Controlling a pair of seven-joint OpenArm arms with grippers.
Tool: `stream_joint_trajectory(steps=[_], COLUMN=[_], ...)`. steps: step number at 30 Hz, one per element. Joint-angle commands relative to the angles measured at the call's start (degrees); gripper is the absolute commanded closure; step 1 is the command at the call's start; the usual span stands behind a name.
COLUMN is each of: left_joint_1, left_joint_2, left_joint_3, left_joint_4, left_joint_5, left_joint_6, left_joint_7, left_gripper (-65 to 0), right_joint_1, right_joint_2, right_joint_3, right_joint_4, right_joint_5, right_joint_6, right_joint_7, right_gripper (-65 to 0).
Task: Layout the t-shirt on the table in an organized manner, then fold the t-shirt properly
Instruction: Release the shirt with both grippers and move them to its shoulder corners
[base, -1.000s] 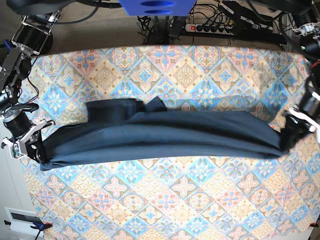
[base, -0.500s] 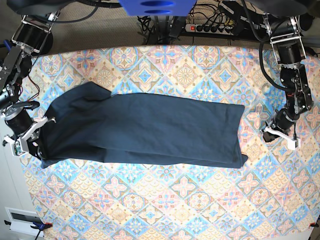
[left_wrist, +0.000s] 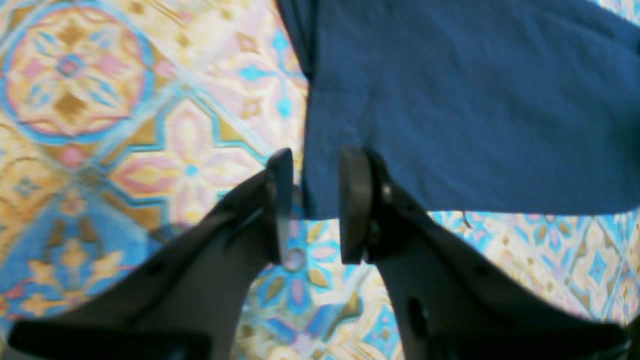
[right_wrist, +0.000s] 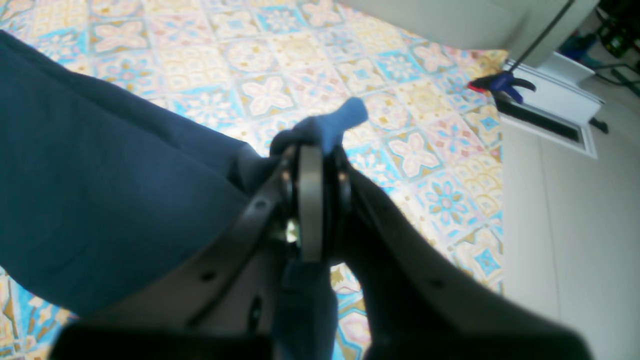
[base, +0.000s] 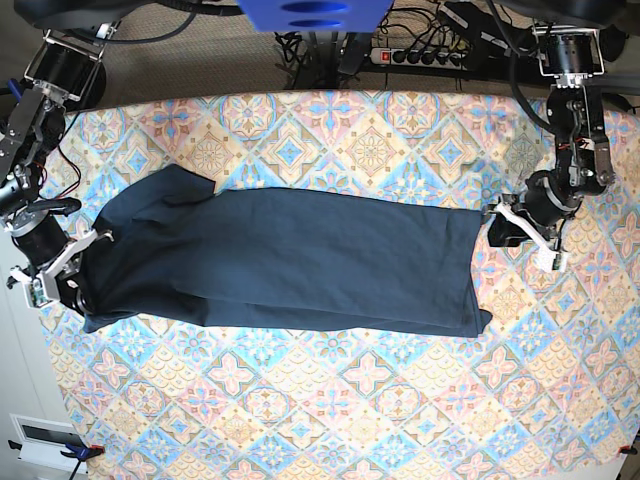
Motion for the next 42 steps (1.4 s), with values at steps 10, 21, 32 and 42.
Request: stream_joint_trajectory(steps=[10, 21, 32, 42], left_joint_1=[-0.7, -1.0, -4.6, -6.3], left_joint_2=[3.1, 5.0, 5.3, 5.3], left_joint_3=[2.8, -4.9, -1.6, 5.4], left_joint_4=[-5.7, -5.7, -13.4, -16.6], left_joint_5=[-0.5, -0.4, -0.3, -0.4], left_joint_6=[-0.2, -0.2, -0.3, -0.4], left_joint_7=[-1.3, -1.4, -1.4, -1.3], left_gripper=[-16.9, -16.9, -26.4, -17.1], right_joint_1=[1.0, 1.0, 1.0, 1.0], right_joint_2=[1.3, 1.3, 1.3, 1.3], right_joint_3=[0.5, 0.5, 0.5, 0.5], right_joint_4=[0.9, 0.9, 0.9, 2.5], right_joint_5=[1.1, 1.1, 1.1, 1.1], right_joint_6=[-0.2, -0.2, -0.2, -0.2], right_joint_7=[1.8, 1.8, 1.8, 1.8], right_gripper=[0.0, 0.0, 0.0, 0.0])
